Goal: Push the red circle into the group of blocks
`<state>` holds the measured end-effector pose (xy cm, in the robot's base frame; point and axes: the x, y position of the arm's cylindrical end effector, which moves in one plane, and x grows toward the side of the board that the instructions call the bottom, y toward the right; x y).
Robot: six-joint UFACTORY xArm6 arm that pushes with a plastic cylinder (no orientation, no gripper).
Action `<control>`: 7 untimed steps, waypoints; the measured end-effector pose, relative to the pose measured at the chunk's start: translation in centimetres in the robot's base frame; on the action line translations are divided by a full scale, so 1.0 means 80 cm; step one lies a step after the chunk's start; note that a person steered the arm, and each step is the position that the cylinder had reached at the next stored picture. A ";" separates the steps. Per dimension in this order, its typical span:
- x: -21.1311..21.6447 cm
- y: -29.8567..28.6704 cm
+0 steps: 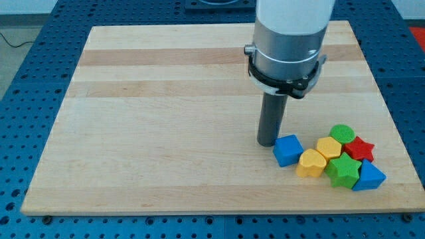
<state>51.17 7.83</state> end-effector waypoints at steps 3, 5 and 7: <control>0.002 0.007; -0.128 0.050; -0.285 0.124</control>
<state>28.38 17.74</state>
